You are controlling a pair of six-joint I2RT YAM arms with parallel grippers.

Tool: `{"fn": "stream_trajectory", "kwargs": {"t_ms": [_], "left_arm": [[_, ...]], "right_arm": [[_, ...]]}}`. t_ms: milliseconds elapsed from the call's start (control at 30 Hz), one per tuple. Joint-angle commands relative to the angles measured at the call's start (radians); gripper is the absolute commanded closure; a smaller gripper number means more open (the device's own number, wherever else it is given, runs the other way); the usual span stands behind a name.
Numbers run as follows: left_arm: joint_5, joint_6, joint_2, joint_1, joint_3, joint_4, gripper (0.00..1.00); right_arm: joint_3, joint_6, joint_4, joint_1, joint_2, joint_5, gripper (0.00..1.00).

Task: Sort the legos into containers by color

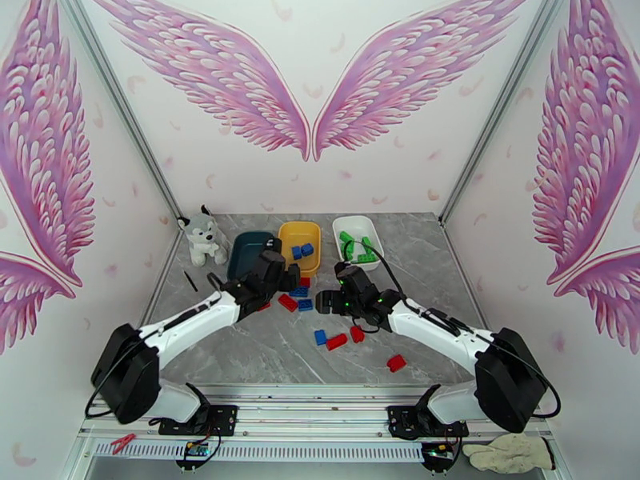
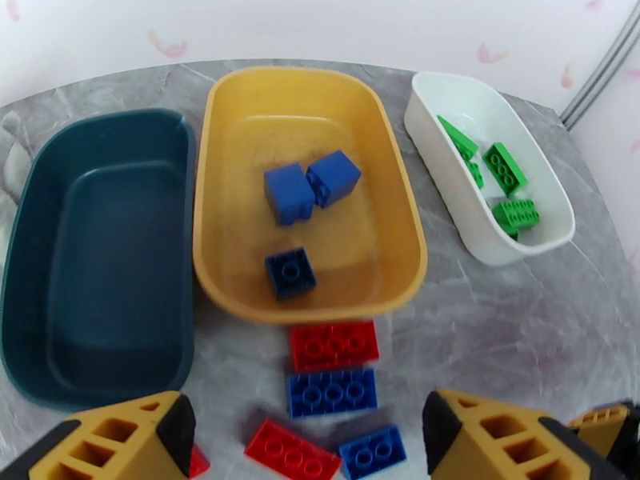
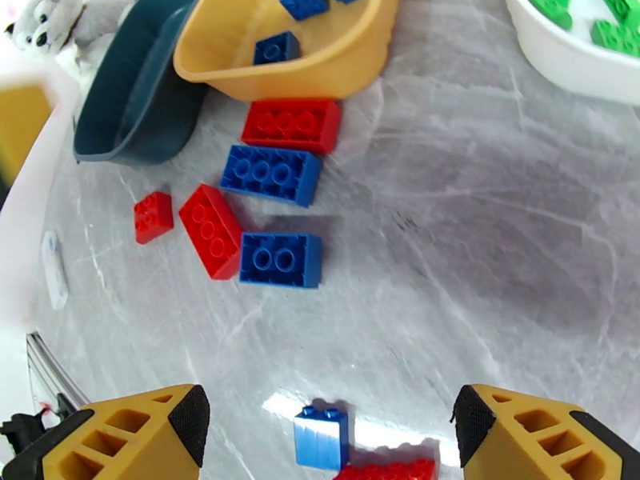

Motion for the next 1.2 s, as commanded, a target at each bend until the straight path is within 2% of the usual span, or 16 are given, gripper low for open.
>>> {"fn": "stream_trajectory", "kwargs": {"t_ms": [0, 133, 267, 400, 567, 733, 833, 967, 1167], "left_arm": [[-0.014, -0.066, -0.099, -0.062, -0.159, 0.019, 0.21], [-0.010, -0.088, -0.225, -0.168, -0.311, 0.028, 0.21], [0.005, -0.076, -0.276, -0.277, -0.416, 0.077, 0.18], [-0.015, -0.058, -0.212, -0.356, -0.459, 0.131, 0.14], [-0.073, -0.007, -0.014, -0.449, -0.429, 0.228, 0.11], [-0.063, 0.057, 0.214, -0.467, -0.325, 0.294, 0.13], [-0.051, 0.099, 0.299, -0.466, -0.288, 0.344, 0.13], [-0.045, 0.143, 0.367, -0.461, -0.256, 0.382, 0.14], [-0.065, 0.171, 0.391, -0.417, -0.271, 0.431, 0.15]], "right_arm": [[-0.057, 0.093, -0.016, -0.001, -0.054, -0.025, 0.11], [-0.126, 0.150, 0.013, 0.003, -0.140, -0.082, 0.11], [-0.139, 0.116, -0.033, 0.009, -0.236, -0.064, 0.11], [-0.152, 0.062, -0.060, 0.013, -0.302, 0.002, 0.11], [-0.141, 0.022, -0.049, 0.017, -0.315, -0.003, 0.09], [-0.134, 0.016, -0.036, 0.018, -0.250, -0.037, 0.09], [-0.137, 0.024, -0.020, 0.016, -0.216, -0.057, 0.09], [-0.137, 0.028, -0.032, 0.005, -0.209, -0.035, 0.08], [-0.149, 0.029, -0.050, -0.021, -0.260, -0.006, 0.05]]}}
